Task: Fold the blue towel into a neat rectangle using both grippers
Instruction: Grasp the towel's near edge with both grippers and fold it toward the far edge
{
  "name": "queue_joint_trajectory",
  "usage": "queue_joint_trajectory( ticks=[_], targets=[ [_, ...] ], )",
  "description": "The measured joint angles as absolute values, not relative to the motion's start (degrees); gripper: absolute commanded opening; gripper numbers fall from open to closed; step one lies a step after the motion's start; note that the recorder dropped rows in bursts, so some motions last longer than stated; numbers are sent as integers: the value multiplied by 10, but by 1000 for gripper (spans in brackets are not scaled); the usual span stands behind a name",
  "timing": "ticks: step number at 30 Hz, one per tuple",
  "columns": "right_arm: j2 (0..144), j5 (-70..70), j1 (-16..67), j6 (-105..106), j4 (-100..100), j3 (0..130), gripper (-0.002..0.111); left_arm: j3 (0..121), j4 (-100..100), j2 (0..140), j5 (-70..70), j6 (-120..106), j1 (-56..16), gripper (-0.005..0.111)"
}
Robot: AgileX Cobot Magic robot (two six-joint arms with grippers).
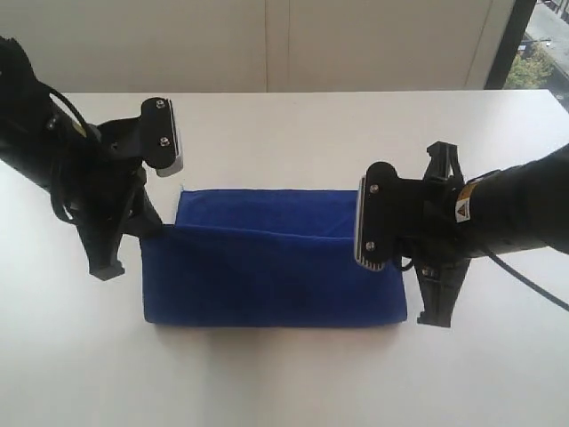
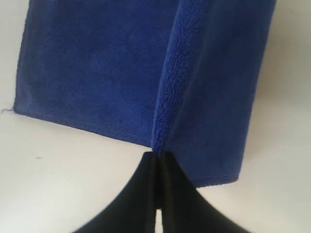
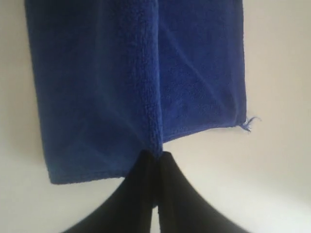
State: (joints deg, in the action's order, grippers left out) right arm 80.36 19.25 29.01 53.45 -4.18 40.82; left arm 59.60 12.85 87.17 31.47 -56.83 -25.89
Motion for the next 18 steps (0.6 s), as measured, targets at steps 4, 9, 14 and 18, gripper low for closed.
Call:
queue_joint_trajectory(
  ticks=[4, 9, 14, 18],
  targets=[
    [845, 136, 250, 526, -46, 445, 0, 627, 106, 897, 277, -565, -259, 0],
    [892, 122, 223, 526, -46, 496, 0, 659, 92, 933, 245, -563, -257, 0],
    [923, 118, 209, 526, -47, 533, 0, 692, 79, 959, 227, -562, -254, 0],
    [947, 105, 210, 526, -47, 552, 0, 723, 71, 982, 220, -562, -254, 0]
  ],
)
